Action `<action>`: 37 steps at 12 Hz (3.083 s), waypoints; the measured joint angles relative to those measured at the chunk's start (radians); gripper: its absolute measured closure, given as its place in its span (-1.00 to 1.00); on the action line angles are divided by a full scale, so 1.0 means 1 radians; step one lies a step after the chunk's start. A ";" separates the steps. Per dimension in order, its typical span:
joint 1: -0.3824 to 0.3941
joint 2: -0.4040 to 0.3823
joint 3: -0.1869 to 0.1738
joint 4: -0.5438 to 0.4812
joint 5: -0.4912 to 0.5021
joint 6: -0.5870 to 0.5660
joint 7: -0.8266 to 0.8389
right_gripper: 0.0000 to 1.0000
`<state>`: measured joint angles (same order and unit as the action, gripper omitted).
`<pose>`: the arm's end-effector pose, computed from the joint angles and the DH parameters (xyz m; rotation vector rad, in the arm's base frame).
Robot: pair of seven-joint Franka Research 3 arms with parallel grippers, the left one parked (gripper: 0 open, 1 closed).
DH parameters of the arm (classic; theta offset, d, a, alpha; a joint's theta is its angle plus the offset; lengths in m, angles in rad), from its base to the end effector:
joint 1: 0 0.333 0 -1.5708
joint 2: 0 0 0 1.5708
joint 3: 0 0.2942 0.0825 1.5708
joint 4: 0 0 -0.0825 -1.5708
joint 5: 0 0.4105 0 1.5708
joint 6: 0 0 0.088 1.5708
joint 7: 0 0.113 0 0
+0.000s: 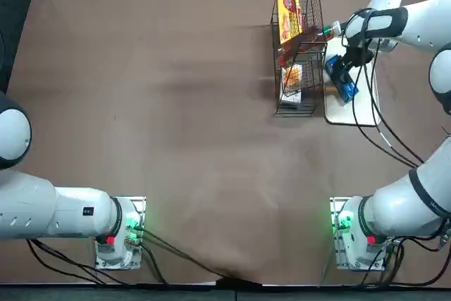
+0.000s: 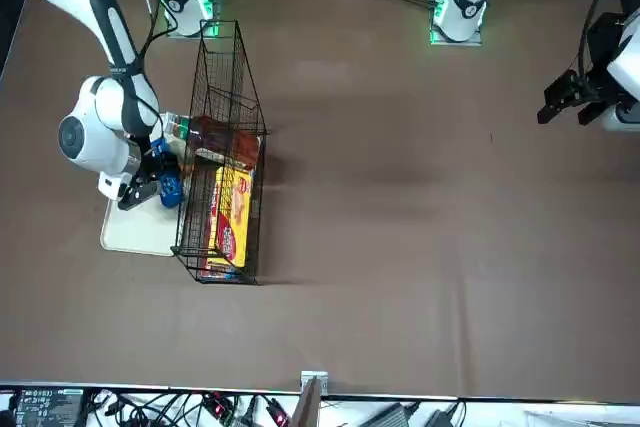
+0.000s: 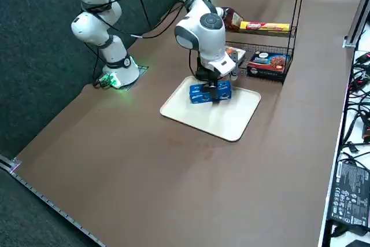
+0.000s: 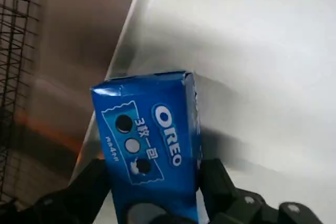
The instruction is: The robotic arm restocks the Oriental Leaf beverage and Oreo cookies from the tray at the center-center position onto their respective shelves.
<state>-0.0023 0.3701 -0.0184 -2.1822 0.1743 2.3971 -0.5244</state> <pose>0.5496 -0.0098 0.1569 -2.9469 -0.5468 0.1823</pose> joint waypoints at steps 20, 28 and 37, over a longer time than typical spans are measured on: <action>-0.100 -0.208 -0.019 0.360 0.000 -0.568 0.000 -0.19; -0.103 -0.248 0.006 0.708 0.192 -0.912 0.334 -0.19; -0.083 -0.326 0.165 0.768 0.334 -0.930 0.777 -0.19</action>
<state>-0.0850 0.0440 0.1465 -1.4140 0.5083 1.4668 0.2531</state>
